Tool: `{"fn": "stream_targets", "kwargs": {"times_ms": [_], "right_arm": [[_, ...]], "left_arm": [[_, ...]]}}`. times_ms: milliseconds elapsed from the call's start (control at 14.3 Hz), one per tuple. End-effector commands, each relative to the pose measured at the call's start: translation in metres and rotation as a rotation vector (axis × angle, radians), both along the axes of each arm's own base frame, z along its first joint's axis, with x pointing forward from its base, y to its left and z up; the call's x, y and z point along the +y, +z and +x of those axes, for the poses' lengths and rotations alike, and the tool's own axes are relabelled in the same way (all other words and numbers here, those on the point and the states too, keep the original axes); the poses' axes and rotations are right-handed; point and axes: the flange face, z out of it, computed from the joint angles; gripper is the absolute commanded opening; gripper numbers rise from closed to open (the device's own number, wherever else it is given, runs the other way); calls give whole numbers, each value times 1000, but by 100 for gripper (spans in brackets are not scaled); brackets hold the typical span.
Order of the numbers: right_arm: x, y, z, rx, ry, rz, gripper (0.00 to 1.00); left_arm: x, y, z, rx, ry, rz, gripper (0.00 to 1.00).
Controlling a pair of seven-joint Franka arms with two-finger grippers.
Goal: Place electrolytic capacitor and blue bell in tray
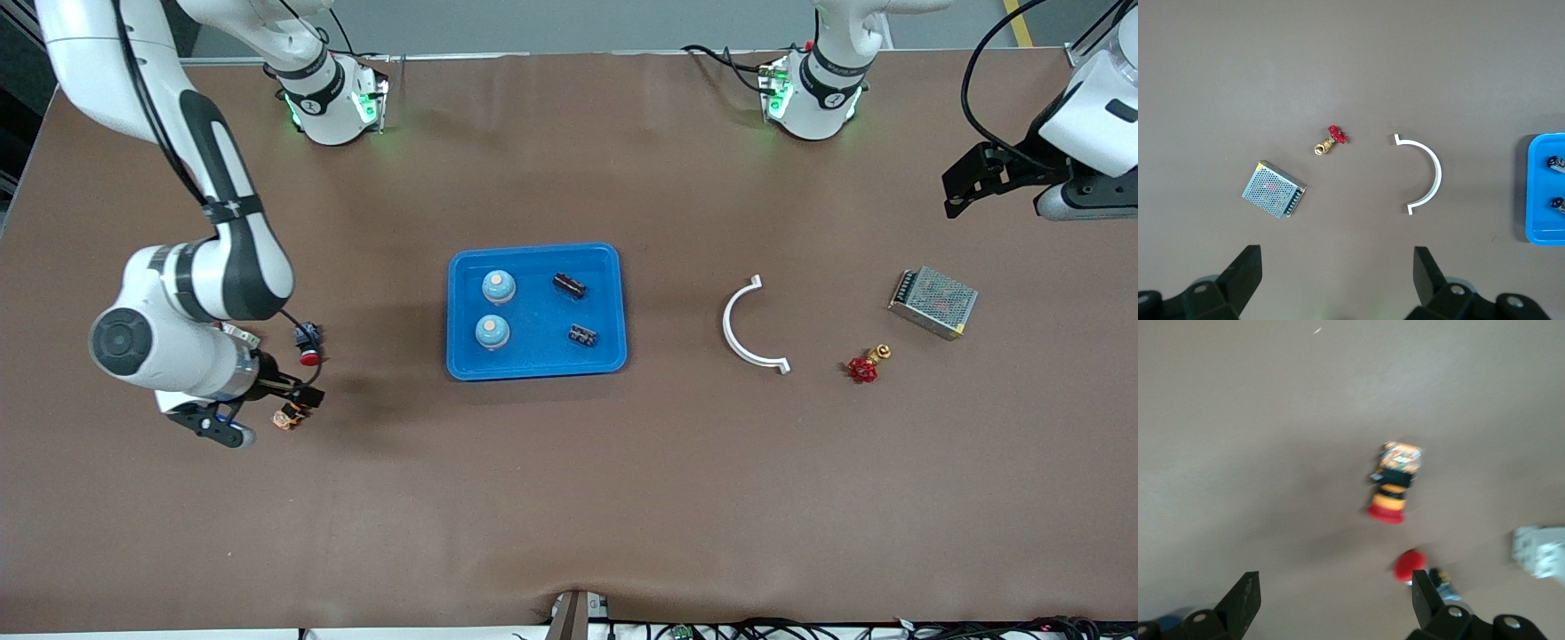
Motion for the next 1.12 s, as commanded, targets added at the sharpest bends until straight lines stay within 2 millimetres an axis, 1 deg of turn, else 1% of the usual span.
{"fn": "stream_targets", "kwargs": {"times_ms": [0,140,280,491,631,841,1052], "right_arm": [[-19,47,-12,7,103,-61,100],[-26,75,-19,2,116,-85,100],[-30,108,-25,-24,109,-85,100],[-40,157,-41,-54,94,-82,100],[-44,185,-51,-66,128,-76,100],[-58,220,-56,-66,157,-63,100],[-62,240,-59,-58,161,-61,100]], "left_arm": [[2,-1,-4,-10,1,-11,100],[2,-2,-2,-14,0,-12,100],[1,-7,0,-19,0,-13,100],[1,-8,0,-20,-1,-14,100],[1,-10,0,-16,-1,-14,100],[1,-9,-1,-17,-1,-14,100],[1,-7,-2,-21,-1,-15,100]]}}
